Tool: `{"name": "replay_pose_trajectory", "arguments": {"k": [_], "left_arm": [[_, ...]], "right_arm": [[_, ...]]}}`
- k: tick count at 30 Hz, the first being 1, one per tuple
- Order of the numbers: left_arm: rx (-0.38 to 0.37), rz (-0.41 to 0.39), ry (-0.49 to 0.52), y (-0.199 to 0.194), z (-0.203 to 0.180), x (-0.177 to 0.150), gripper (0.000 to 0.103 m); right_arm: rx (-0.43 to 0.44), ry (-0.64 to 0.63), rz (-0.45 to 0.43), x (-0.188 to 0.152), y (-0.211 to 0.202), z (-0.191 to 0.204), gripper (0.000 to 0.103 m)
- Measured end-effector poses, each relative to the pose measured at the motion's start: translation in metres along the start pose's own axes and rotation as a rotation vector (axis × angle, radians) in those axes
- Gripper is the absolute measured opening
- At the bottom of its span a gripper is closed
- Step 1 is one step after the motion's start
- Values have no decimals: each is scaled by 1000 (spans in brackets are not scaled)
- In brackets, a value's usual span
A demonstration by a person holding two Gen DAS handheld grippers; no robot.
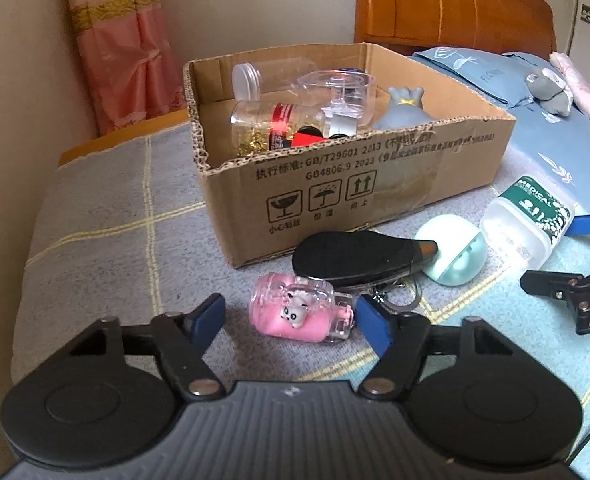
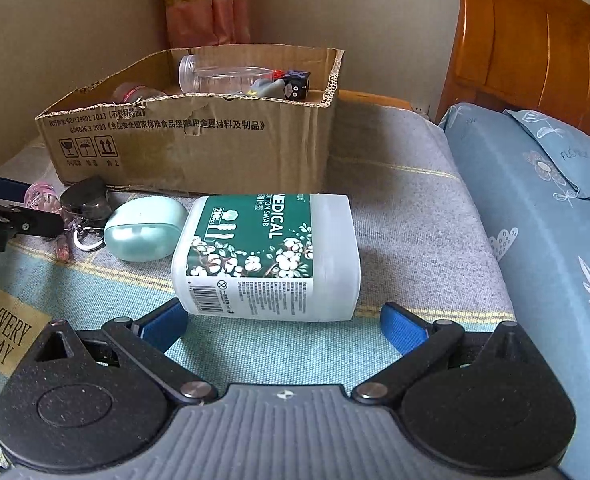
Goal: Organize rigid objects
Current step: 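Move the left tool to the pink keychain while the right tool approaches the MEDICAL tub, then grasp the pink keychain with the left tool while the right tool grasps the MEDICAL tub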
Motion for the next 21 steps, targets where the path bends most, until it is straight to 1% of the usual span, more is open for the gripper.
{"name": "replay_pose_trajectory", "arguments": {"k": [1, 2, 3, 9, 14, 17, 21], "left_arm": [[-9, -4, -3, 0, 0, 0, 62], [-26, -8, -8, 0, 0, 0, 54], [-38, -8, -12, -1, -1, 0, 52], [-20, 12, -5, -11, -3, -7, 52], [-3, 41, -48, -33, -5, -29, 52], [-11, 54, -90, -45, -8, -43, 52], [-6, 54, -100, -56, -15, -54, 52]], "right_arm": [[0, 0, 1, 0, 0, 0, 103], [0, 0, 0, 0, 0, 0, 103], [0, 0, -2, 0, 0, 0, 103], [3, -2, -5, -1, 0, 0, 103], [5, -2, -8, -1, -1, 0, 103], [4, -2, -4, -2, -1, 0, 103], [0, -1, 1, -2, -2, 1, 103]]}}
Point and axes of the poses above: each gripper's, at about its wrist camera, not at the fingertips, and y roughly the way its jaws point, z to its left, x to its top, the point moved 5 cm from there along y, roughly the way its jaws point, and after that the axes turned 12 degrees about y, right-handed, at the moved point
